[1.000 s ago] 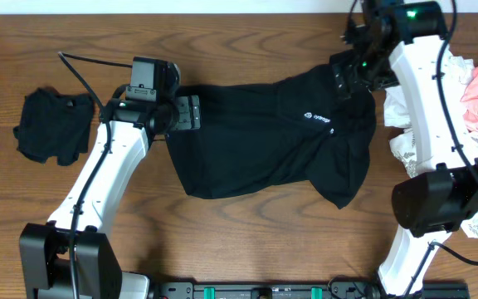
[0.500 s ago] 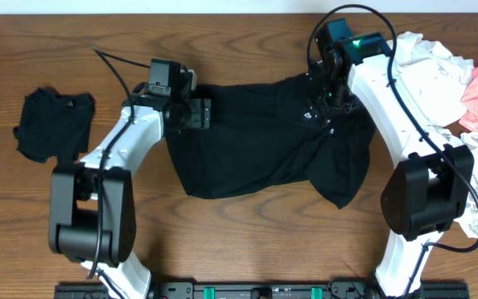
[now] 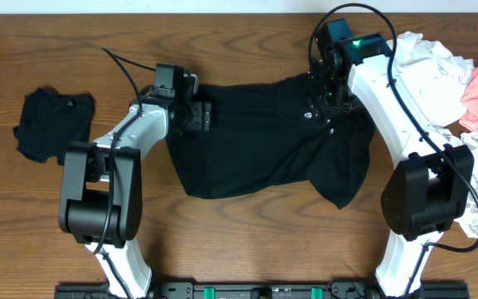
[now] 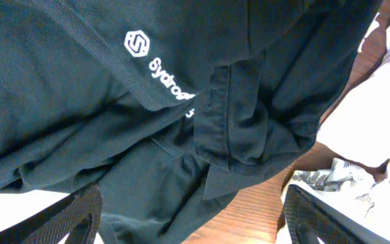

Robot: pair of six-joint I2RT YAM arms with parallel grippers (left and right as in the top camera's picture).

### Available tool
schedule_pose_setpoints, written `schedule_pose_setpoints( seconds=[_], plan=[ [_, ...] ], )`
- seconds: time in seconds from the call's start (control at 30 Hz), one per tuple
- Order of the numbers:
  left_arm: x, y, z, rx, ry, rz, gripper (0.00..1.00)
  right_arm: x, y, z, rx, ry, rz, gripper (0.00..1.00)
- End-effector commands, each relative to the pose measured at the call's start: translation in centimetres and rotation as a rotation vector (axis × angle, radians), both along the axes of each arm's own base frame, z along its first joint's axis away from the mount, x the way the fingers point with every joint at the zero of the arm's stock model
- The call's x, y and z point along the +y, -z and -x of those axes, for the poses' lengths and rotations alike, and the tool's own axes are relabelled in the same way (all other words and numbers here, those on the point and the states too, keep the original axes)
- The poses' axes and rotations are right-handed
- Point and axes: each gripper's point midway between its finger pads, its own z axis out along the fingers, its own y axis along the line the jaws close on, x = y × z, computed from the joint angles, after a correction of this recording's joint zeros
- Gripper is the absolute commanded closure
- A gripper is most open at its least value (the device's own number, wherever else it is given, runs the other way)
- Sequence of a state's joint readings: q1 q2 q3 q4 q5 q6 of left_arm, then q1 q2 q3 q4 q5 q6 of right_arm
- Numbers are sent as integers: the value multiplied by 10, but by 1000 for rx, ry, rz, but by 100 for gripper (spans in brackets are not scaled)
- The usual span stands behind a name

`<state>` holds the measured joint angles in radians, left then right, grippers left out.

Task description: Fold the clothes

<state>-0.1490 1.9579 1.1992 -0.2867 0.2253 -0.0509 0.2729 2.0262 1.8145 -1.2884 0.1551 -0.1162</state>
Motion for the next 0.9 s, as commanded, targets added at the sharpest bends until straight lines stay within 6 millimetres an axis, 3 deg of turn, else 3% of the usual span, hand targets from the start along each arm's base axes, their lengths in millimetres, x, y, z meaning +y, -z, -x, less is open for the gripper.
schedule_pose_setpoints(
  seconds=[0.0, 0.57, 0.87],
  plan=[
    [20, 3, -2, -5, -49, -85, 17, 0, -5, 0, -17, 8, 8, 16],
    [26, 0, -13, -36, -157, -74, 17, 0, -5, 1, -12, 8, 10, 15],
    [25, 14, -12, -8, -191, -55, 17, 0, -4, 1, -11, 8, 10, 15]
  ],
)
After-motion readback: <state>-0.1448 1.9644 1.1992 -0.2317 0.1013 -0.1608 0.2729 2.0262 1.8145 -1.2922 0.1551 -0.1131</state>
